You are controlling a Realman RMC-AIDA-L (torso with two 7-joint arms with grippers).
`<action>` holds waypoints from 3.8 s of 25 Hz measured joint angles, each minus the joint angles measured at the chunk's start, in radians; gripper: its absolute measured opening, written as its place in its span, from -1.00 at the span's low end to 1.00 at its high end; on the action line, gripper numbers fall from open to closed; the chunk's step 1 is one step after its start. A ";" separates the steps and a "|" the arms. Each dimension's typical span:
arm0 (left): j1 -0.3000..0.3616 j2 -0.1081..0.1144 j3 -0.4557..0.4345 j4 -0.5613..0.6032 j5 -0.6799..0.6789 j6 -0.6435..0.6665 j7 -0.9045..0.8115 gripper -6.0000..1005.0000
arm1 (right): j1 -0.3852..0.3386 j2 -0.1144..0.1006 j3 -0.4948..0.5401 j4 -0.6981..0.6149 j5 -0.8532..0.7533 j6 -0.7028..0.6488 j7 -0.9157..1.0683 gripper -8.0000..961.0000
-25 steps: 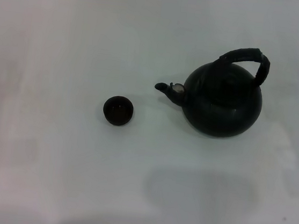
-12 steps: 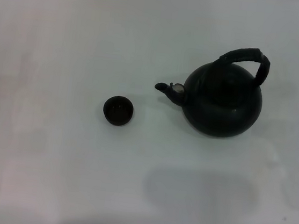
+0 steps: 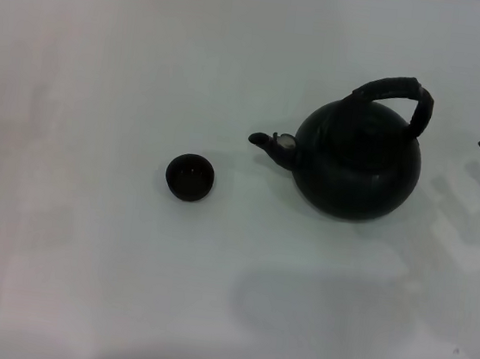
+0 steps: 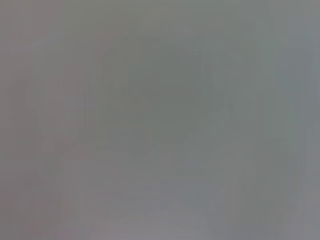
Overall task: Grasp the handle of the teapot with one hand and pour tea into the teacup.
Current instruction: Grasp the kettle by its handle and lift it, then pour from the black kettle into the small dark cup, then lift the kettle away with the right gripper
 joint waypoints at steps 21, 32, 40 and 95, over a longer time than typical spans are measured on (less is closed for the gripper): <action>0.005 -0.006 0.005 -0.008 0.007 0.001 0.000 0.72 | 0.080 0.020 -0.079 -0.044 -0.007 0.226 -0.045 0.63; 0.009 -0.008 0.007 -0.009 0.010 0.001 -0.001 0.72 | 0.146 0.020 -0.082 -0.036 -0.009 0.298 -0.040 0.54; 0.010 -0.008 0.007 -0.011 0.010 0.001 -0.001 0.72 | 0.165 0.020 -0.083 -0.036 -0.016 0.307 -0.039 0.44; 0.025 -0.009 0.007 -0.012 0.020 -0.008 -0.002 0.72 | 0.284 0.020 -0.188 -0.202 -0.025 0.363 0.118 -0.51</action>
